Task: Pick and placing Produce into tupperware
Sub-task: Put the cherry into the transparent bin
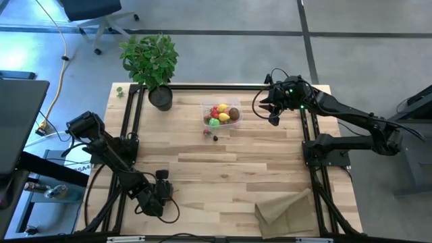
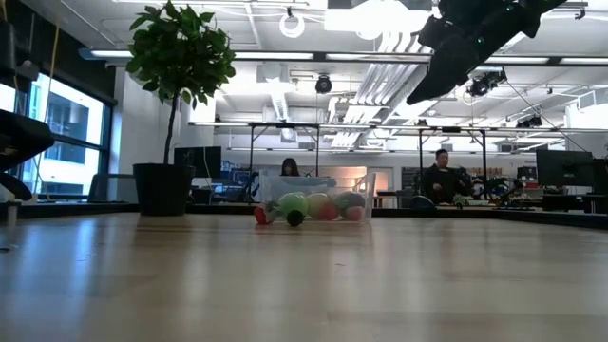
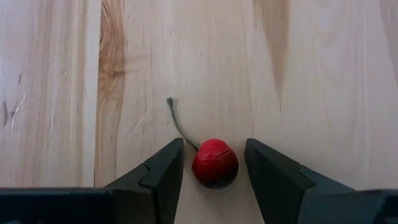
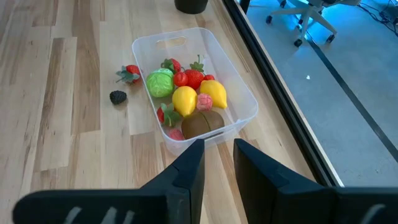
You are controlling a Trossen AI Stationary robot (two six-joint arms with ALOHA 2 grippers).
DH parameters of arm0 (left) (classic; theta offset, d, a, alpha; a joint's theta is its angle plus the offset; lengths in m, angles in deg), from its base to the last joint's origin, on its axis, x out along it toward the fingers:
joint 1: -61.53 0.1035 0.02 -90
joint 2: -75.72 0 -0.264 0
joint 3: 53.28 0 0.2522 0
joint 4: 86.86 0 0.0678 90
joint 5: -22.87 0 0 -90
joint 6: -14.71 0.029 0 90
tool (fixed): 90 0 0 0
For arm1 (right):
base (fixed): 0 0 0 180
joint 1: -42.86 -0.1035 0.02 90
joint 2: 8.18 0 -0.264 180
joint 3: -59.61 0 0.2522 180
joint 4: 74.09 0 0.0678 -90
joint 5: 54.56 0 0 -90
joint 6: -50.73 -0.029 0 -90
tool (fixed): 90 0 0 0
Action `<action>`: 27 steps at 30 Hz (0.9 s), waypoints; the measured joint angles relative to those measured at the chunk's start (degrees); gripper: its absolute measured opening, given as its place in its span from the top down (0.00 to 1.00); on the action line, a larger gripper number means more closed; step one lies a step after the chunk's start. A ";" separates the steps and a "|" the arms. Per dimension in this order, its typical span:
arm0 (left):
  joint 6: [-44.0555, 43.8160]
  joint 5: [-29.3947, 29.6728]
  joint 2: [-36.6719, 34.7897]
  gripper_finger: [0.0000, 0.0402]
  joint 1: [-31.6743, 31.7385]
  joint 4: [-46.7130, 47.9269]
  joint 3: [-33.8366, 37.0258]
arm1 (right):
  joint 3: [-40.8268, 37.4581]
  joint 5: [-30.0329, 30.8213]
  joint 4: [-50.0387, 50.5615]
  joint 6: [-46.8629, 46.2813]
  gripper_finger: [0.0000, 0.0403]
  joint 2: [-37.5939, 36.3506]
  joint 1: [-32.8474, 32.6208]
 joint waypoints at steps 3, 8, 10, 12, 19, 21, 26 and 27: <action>-0.02 0.02 0.05 0.64 0.00 -0.02 0.00 | 0.00 -0.02 0.00 0.00 0.81 0.00 0.00; -0.22 -0.07 0.10 0.75 0.00 -0.22 0.00 | 0.00 -0.01 0.00 0.00 0.81 0.00 0.02; -0.22 -0.11 0.10 0.77 0.00 -0.27 0.00 | 0.00 0.00 0.00 -0.01 0.81 0.00 0.01; -0.24 -0.15 0.10 0.79 0.00 -0.31 0.00 | 0.00 0.00 -0.02 0.00 0.81 0.00 0.02; -0.24 -0.35 0.12 0.78 0.00 -0.42 0.02 | 0.00 0.00 -0.01 -0.01 0.81 0.00 0.02; -0.24 -0.29 0.12 0.78 0.00 -0.65 0.04 | 0.00 -0.01 0.00 -0.01 0.81 0.00 0.00; -0.21 0.06 0.25 0.79 0.00 -2.42 0.00 | 0.00 -0.02 0.00 -0.02 0.81 0.00 0.02; -0.15 0.12 0.38 0.79 0.00 -2.20 -0.51 | 0.00 0.00 0.00 -0.02 0.81 0.00 0.02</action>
